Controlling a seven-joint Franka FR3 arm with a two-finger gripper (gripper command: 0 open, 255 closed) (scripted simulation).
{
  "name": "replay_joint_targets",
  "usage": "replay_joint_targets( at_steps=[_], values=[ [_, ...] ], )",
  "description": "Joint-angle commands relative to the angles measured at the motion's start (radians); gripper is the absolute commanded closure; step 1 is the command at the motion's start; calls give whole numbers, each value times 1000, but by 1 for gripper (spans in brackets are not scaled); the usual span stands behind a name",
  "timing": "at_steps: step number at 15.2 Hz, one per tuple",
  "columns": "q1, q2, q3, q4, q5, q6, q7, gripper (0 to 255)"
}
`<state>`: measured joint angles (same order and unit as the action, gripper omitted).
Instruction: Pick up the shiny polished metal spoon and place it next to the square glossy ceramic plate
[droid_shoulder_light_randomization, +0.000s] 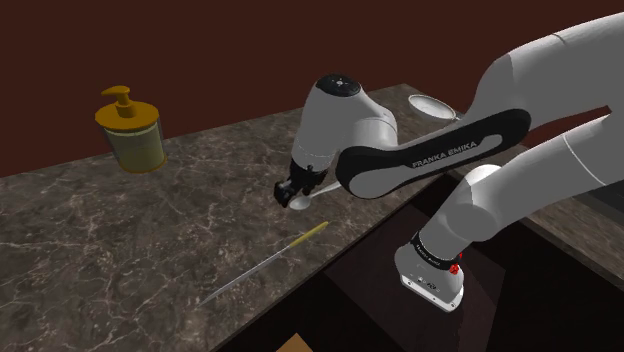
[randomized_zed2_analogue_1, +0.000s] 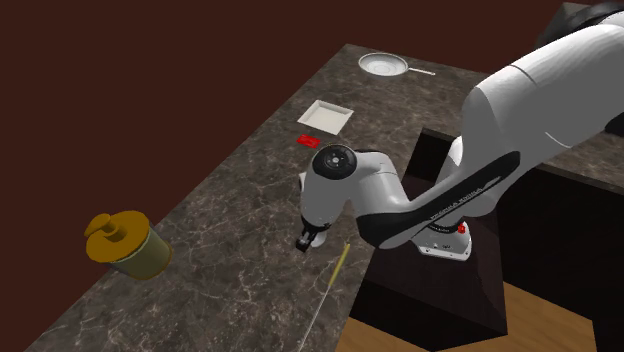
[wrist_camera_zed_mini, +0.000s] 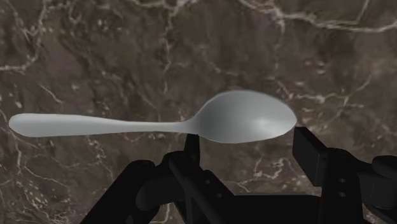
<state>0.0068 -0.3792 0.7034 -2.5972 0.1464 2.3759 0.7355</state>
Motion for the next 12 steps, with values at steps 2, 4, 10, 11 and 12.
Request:
replay_joint_targets(
  at_steps=[2, 4, 10, 11, 12],
  values=[
    [14, -36, -20, 19, 16, -52, -17, 255],
    [20, -54, -32, 33, 21, -84, -25, 255],
    [32, -100, -64, 82, 30, -177, -46, 255],
    [32, -101, -65, 84, 31, -180, -47, 255],
    [36, -126, -91, 58, 37, -180, -77, 255]
  ],
)
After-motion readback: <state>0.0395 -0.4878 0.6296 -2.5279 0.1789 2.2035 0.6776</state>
